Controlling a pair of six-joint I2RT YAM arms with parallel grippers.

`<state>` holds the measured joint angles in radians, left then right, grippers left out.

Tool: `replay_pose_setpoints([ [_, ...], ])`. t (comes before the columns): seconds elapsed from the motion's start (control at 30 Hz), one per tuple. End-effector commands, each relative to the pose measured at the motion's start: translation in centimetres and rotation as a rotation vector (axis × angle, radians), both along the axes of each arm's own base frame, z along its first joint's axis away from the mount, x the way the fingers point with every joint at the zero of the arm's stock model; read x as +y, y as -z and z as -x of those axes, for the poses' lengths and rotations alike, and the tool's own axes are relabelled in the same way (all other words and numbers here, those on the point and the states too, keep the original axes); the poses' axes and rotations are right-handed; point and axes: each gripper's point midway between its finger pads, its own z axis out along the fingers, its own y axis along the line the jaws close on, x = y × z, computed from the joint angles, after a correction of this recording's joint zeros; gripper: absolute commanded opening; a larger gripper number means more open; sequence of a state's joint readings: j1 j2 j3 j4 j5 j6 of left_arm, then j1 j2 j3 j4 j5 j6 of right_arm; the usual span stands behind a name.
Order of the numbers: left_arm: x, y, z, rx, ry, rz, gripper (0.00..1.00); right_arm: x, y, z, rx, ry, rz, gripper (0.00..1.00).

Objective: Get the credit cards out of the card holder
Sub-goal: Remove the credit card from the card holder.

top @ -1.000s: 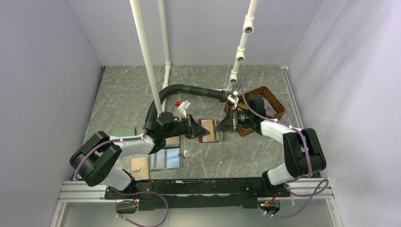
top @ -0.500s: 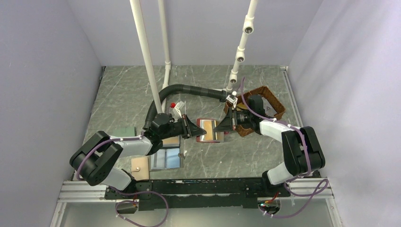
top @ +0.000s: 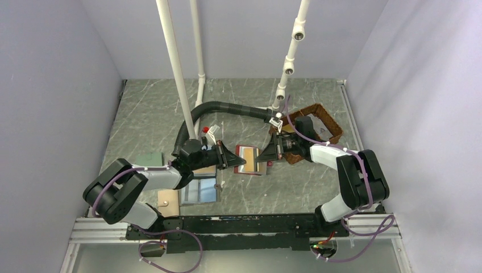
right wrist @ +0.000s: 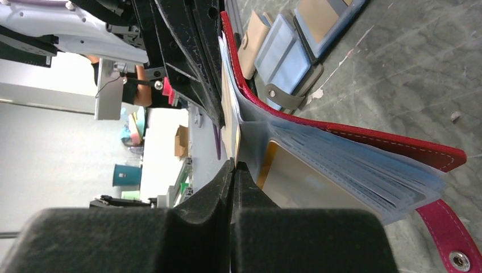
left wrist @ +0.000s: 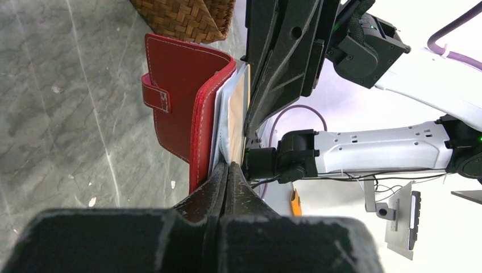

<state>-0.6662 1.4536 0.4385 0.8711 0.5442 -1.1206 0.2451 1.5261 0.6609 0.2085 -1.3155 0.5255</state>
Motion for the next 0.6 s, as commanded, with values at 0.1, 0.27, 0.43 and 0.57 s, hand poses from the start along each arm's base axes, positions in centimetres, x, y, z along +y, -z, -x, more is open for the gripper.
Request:
replay_pose_setpoints([
  [0.1,1.5,-0.4,-0.6,-0.029,-0.059,0.021,0.0,-0.3,0.3,-1.1,-0.049,0.015,0.011,0.0],
  [0.27,1.6,0.1,-0.6,-0.017,-0.059,0.02,0.0,-0.3,0.7,-1.3,-0.04,0.013,0.017,0.0],
  [0.43,1.9,1.5,-0.8,0.027,-0.075,-0.028,0.0,-0.6,1.1,-1.6,-0.105,0.019,0.071,0.0],
  [0.57,3.0,4.5,-0.8,0.135,-0.115,-0.168,0.0,-1.3,1.0,-1.8,-0.247,0.012,0.148,0.0],
])
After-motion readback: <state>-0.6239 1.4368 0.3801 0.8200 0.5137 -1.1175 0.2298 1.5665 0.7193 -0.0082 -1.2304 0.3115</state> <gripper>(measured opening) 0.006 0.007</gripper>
